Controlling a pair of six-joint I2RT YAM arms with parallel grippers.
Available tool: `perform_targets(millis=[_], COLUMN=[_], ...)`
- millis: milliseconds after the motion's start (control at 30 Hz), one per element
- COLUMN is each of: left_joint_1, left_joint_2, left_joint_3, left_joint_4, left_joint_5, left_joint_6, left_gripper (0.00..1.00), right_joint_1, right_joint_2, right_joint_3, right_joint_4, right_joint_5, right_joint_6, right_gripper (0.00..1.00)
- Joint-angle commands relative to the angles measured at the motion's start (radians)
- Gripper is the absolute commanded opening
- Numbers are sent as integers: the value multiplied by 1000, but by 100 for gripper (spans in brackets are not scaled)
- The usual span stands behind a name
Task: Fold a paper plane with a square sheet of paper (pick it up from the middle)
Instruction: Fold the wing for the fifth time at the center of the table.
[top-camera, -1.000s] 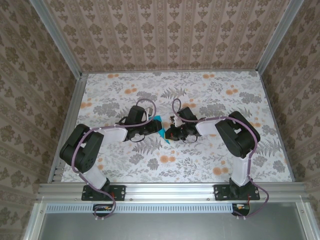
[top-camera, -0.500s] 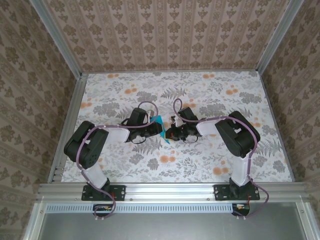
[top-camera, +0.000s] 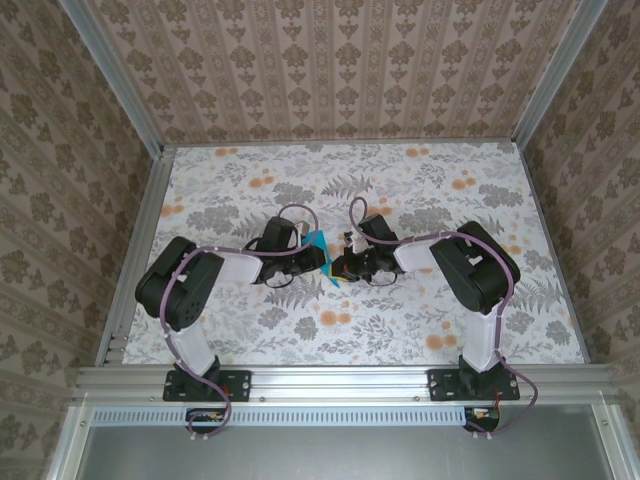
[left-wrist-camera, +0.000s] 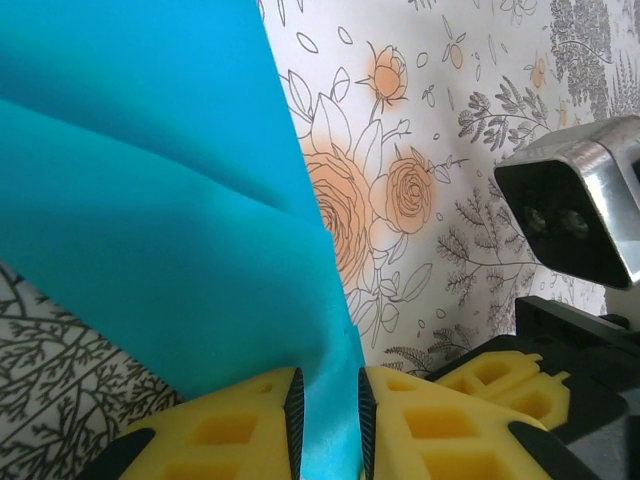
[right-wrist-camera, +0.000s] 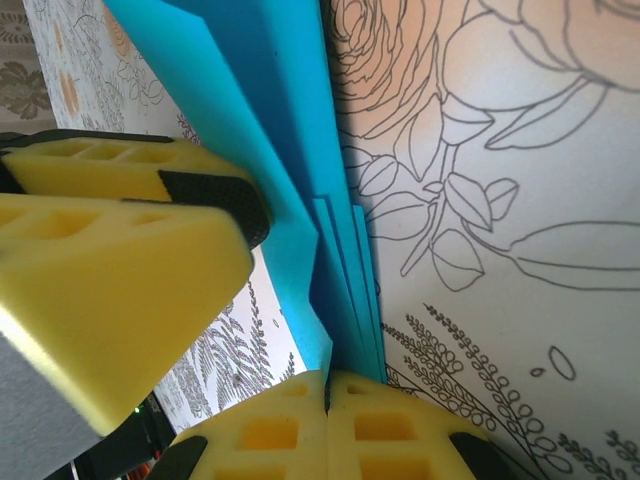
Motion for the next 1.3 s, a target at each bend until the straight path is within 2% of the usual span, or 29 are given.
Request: perform_targets(millis=[0,333,567,700,1100,1267], left_joint_1=[-5,-3,4,6,7,7], left_joint_2=[29,53,71,74,77,77], left_joint_3=[32,58,84,88,96,104], left_joint_4=[2,-56,-145,-152,-158,-161], left_joint_5=[4,-13,-30,-29,-21,-19], left_joint_6=[6,6,4,0,-8,-17], left_gripper=[24,23,23,23,23,22], right_joint_1=[-12,-15,-20,-19,-2,9], right_joint_2=[58,52,-24,-67,-72,-57], right_joint_3=[-38,-41,-28,-28,-35,-30], right_joint_4=[-75,-73,-91,-125,-171,-210], right_joint_5=[83,76,22,-8,-37,-11], right_joint_6=[-1,-7,-36,-56,-105,-133], right_gripper=[2,3,12,13,13,10])
